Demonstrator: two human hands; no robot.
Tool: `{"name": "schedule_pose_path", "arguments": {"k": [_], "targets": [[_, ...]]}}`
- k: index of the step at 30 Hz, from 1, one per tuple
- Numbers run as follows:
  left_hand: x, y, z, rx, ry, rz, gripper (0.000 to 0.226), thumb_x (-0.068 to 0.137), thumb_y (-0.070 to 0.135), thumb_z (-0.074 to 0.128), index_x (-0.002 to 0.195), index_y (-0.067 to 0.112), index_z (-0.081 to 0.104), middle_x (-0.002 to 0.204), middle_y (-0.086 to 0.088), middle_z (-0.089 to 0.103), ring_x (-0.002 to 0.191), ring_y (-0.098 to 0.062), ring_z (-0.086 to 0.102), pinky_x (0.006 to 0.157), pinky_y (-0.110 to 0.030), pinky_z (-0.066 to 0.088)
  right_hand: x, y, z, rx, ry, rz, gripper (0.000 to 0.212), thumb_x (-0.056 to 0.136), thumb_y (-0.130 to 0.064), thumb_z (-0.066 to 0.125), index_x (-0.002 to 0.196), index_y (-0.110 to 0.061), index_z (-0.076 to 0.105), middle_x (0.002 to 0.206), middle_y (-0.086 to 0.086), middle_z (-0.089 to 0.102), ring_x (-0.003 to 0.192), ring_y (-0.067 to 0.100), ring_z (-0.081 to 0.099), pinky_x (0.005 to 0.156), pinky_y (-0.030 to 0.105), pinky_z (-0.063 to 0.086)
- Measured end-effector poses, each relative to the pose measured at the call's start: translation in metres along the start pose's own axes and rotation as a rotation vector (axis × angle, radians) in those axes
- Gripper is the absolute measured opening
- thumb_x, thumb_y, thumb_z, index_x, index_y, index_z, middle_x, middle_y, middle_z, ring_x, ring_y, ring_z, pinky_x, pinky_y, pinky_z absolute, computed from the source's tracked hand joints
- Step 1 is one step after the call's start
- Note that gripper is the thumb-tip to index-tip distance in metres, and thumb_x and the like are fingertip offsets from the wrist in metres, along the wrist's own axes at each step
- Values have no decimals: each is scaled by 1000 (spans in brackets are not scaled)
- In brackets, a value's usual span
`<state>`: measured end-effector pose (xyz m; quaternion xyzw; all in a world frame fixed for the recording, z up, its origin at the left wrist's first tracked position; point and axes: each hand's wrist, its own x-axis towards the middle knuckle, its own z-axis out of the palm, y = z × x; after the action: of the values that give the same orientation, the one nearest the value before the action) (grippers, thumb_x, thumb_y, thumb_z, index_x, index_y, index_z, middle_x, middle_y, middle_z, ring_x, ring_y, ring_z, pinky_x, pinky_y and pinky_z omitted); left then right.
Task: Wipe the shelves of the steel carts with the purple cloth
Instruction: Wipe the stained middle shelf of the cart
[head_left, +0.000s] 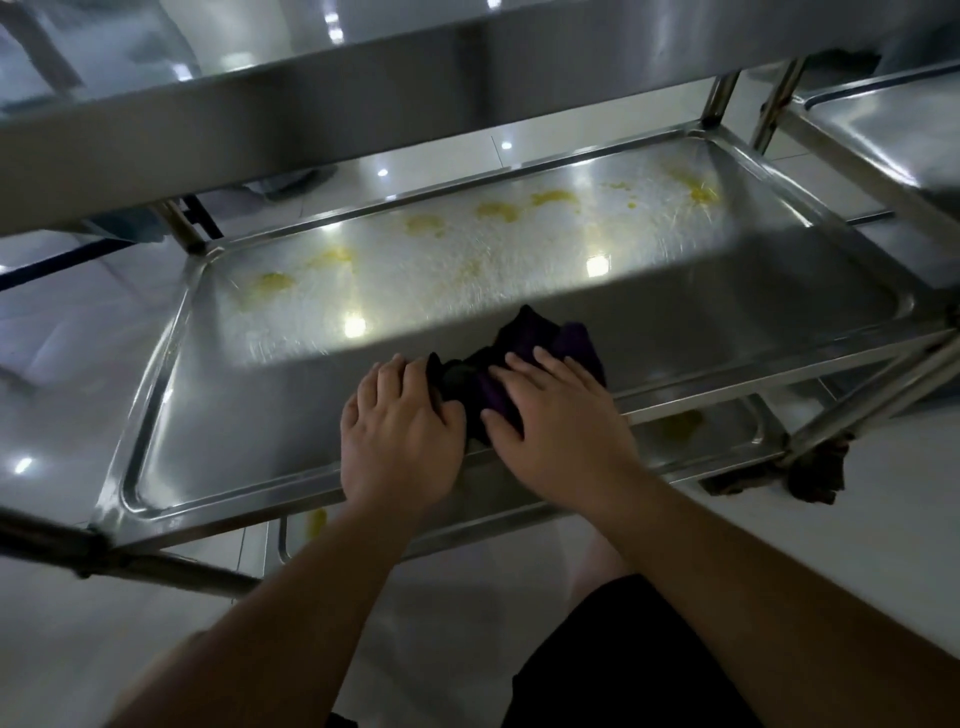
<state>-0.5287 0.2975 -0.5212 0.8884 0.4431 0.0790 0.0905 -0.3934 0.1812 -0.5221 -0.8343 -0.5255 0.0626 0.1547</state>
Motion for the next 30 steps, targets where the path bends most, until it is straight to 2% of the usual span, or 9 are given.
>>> {"name": "schedule_pose_path", "arguments": {"k": [3,7,11,14,18,21,25,30], "targets": [[0,-1,-2,-9,-12,7,61,100,53,28,153,26,40,163,-4,39,153,-29,31,126,-51,27,-3,15,-5,-10,6,7,74,97,-66,20,156,-29,44,164,-7,41,156,16,25,129,41,16],[7,-3,-6,-5,-76,9,60,99,53,32,151,25,40,162,-4,39,151,-29,32,123,-51,29,-2,49,-20,-23,45,165,70,96,-66,25,153,-31,46,162,-5,44,154,22,30,128,46,20],[17,-25,-19,-98,-191,85,53,102,52,39,151,31,42,163,0,35,151,-28,33,120,-51,31,8,56,-29,3,30,301,68,96,-61,32,156,-30,42,166,-3,37,157,25,23,129,48,15],[4,-80,-30,-75,-112,97,39,106,49,42,140,31,49,163,-3,34,147,-30,38,116,-52,35,9,47,-21,-18,33,355,68,97,-61,32,158,-30,37,168,-3,32,158,25,19,129,49,11],[-20,-161,-50,-39,3,-122,51,108,53,37,152,27,40,167,-7,30,150,-36,36,117,-60,32,14,30,-13,-32,26,412,71,98,-63,28,161,-31,31,171,-4,27,159,27,15,129,51,9],[-27,-178,-55,-23,-29,-172,53,107,55,38,151,26,43,167,-10,33,153,-35,32,122,-61,27,19,-9,-1,-50,1,362,72,98,-63,24,161,-31,30,171,-4,26,159,27,15,129,51,10],[-27,-171,-50,-16,16,-194,51,106,53,39,147,23,48,160,-7,44,153,-31,32,126,-56,21,25,-86,22,3,-7,171,72,95,-65,29,158,-29,37,168,-3,33,158,27,20,127,50,12],[-29,-173,-47,-15,65,-196,52,108,48,37,153,25,45,164,-3,42,157,-26,28,128,-53,18,38,-169,55,80,-73,-60,73,96,-65,30,159,-28,38,168,-4,34,158,25,18,128,49,8]]}}
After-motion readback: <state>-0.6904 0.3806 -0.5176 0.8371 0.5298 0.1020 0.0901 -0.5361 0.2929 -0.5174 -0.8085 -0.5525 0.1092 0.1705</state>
